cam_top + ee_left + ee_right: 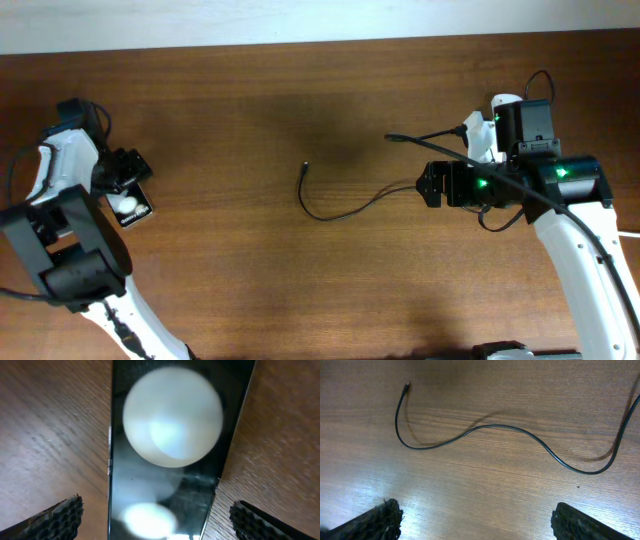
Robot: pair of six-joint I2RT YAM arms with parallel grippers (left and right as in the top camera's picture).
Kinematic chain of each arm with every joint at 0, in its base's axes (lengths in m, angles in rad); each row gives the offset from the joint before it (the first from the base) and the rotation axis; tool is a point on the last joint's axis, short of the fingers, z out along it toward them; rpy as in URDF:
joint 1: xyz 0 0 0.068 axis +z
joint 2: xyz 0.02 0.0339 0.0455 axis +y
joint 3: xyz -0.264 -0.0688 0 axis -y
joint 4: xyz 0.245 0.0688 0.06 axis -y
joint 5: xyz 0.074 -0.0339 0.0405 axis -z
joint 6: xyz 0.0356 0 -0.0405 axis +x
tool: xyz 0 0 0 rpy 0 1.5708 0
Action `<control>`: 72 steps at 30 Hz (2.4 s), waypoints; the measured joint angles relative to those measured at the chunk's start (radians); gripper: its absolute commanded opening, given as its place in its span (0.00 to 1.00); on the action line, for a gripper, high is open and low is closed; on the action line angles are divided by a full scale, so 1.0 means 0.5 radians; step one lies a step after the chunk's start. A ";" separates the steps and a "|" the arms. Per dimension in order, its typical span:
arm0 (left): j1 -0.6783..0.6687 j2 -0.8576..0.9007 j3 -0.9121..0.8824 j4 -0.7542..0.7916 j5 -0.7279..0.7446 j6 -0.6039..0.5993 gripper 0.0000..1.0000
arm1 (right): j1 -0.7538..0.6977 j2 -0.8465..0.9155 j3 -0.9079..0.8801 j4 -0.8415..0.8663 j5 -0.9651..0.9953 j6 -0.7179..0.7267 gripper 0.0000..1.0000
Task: Plug charger to phone and switch on socket
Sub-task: 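Lower the left gripper and grasp the black phone by its sides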
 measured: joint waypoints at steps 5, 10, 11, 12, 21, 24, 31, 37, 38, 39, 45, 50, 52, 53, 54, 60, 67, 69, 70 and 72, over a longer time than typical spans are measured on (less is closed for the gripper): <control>0.001 0.067 0.001 0.000 0.000 0.021 0.99 | 0.000 0.001 0.000 -0.014 0.000 0.000 0.99; 0.001 0.068 0.002 0.005 0.000 0.027 0.99 | 0.000 0.000 0.000 -0.016 0.000 0.000 0.98; 0.001 0.068 0.001 0.008 0.000 0.038 0.99 | 0.000 0.000 0.000 -0.016 0.000 -0.002 0.99; 0.001 0.068 0.001 0.019 0.000 0.057 0.99 | 0.000 0.000 0.000 -0.017 0.000 -0.001 0.99; 0.001 0.068 0.001 0.043 0.001 0.109 0.99 | 0.000 0.000 0.000 -0.022 0.000 -0.001 0.99; 0.014 0.069 0.001 0.069 0.031 0.117 0.99 | 0.000 0.000 0.000 -0.022 0.000 0.000 0.99; 0.152 0.077 0.001 0.112 0.314 0.214 0.99 | 0.000 0.000 0.000 -0.022 0.001 0.000 0.99; 0.201 0.070 -0.026 0.153 0.397 0.258 0.98 | 0.000 0.000 0.000 -0.021 0.000 0.000 0.99; 0.201 0.060 -0.046 0.176 0.398 0.258 0.96 | 0.000 0.000 0.000 -0.020 0.000 0.001 0.99; 0.201 0.049 -0.067 0.196 0.392 0.265 0.93 | 0.000 0.000 0.000 -0.021 0.000 -0.001 0.98; 0.203 0.035 -0.097 0.221 0.381 0.278 0.87 | 0.000 0.000 0.000 -0.021 0.000 0.000 0.99; 0.171 0.035 -0.101 0.191 0.330 0.278 0.88 | 0.000 0.000 0.000 -0.021 0.000 0.000 0.99; 0.128 0.035 -0.105 0.159 0.265 0.267 0.88 | 0.000 0.000 0.000 -0.021 0.000 0.000 0.99; 0.100 0.035 -0.108 0.138 0.242 0.230 0.87 | 0.000 0.000 0.000 -0.021 0.000 0.000 0.99; 0.091 0.035 -0.108 0.127 0.240 0.196 0.87 | 0.000 0.000 0.000 -0.021 0.000 -0.001 0.99; 0.087 0.031 -0.118 0.124 0.237 0.150 0.84 | 0.000 0.000 0.000 -0.014 0.000 0.000 0.99; 0.087 0.024 -0.129 0.146 0.236 0.143 0.79 | 0.000 0.000 0.000 -0.013 0.000 -0.001 0.99; 0.087 0.023 -0.131 0.153 0.236 0.143 0.81 | 0.000 0.000 0.000 -0.013 0.000 -0.001 0.99; 0.087 0.019 -0.140 0.165 0.234 0.143 0.82 | 0.000 0.000 0.000 -0.011 0.000 0.000 0.99; 0.085 0.000 -0.180 0.214 0.229 0.143 0.82 | 0.000 0.000 0.000 -0.002 0.000 0.000 0.99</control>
